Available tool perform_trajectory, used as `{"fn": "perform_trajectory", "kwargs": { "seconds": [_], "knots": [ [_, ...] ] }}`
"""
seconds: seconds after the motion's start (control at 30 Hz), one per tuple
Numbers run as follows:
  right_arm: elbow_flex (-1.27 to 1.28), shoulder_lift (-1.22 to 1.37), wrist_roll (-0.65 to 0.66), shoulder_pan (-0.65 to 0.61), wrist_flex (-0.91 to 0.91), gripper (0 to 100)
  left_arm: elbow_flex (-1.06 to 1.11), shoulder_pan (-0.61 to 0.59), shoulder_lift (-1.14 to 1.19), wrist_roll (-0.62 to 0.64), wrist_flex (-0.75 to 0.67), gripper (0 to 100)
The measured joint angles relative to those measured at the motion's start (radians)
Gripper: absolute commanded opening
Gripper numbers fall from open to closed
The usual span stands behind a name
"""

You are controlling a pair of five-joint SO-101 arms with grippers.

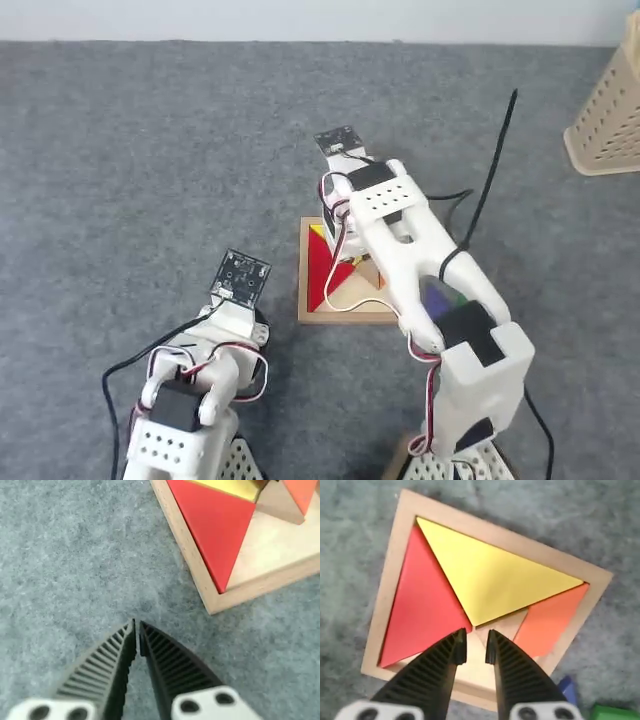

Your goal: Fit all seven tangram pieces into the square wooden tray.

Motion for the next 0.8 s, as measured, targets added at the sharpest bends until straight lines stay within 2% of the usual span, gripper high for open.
{"fn": "perform_trajectory", "kwargs": {
  "seconds": [0.13,0.33,0.53,0.7,0.8],
  "knots": [
    [0.015,0.0,0.0,0.023,-0.014,0.0,0.0,0.0,0.0,0.0,0.0,1],
    [0.015,-0.043,0.002,0.227,0.029,0.7,0.0,0.0,0.0,0.0,0.0,1],
    [0.153,-0.222,0.112,0.358,0.055,0.7,0.0,0.0,0.0,0.0,0.0,1],
    [0.367,-0.358,0.298,0.408,0.058,1.0,0.0,0.0,0.0,0.0,0.0,1],
    [0.474,-0.411,0.354,0.451,0.058,1.1,0.0,0.0,0.0,0.0,0.0,1]
  ]
}}
